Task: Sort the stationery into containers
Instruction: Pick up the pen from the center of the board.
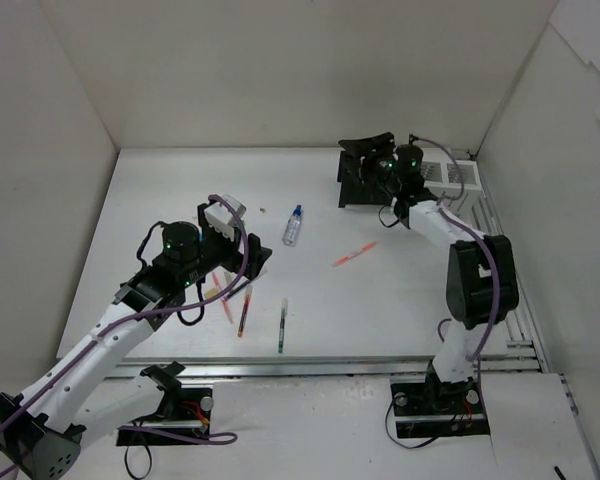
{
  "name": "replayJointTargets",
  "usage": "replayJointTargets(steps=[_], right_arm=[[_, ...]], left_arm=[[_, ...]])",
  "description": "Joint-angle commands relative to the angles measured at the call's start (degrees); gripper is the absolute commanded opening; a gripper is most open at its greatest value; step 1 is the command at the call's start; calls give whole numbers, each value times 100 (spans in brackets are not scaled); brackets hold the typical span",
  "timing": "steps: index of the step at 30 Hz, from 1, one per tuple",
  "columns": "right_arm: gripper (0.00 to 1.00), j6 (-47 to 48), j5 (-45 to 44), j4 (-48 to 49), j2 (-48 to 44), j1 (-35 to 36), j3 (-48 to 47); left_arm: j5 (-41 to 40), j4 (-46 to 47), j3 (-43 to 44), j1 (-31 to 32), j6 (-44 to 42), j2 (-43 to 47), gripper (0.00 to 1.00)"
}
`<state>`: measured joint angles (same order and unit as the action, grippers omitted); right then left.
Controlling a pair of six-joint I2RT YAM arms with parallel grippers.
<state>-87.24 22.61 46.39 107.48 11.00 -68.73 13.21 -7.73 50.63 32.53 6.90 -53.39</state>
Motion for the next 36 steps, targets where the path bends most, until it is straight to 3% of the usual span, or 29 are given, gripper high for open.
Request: replayJointTargets(steps=[1, 3, 5, 9, 11, 13, 18, 26, 36], right_arm=[[54, 2980, -202, -2824, -1228, 234, -1042], [59, 4330, -1130, -3861, -1666, 454, -1422], [67, 4689, -1670, -4943, -1984, 718, -1302], [81, 4568, -2881, -5719, -3090, 815, 206], [96, 4418, -3174, -6342, -3338, 903, 569], [98, 4269, -3508, -6903, -3523, 1026, 948], [98, 3715, -3756, -7276, -3332, 1167, 1432], [95, 3451, -3993, -7267, -1865, 1123, 933], [58, 3240, -3808, -7022, -1221, 921, 1116]], left_arm=[[6, 263, 52, -10, 101, 162, 99], [-12, 280, 17, -10, 101, 197, 99], [-55, 324, -18, -63, 101, 206, 99], [-134, 456, -123, -63, 102, 320, 99], [-214, 465, -150, -124, 128, 399, 99], [-258, 509, -203, -195, 171, 522, 99], [-118, 728, -378, -248, 233, 645, 100], [-65, 729, -475, -353, 242, 584, 99], [-12, 729, -704, -625, 216, 795, 100]])
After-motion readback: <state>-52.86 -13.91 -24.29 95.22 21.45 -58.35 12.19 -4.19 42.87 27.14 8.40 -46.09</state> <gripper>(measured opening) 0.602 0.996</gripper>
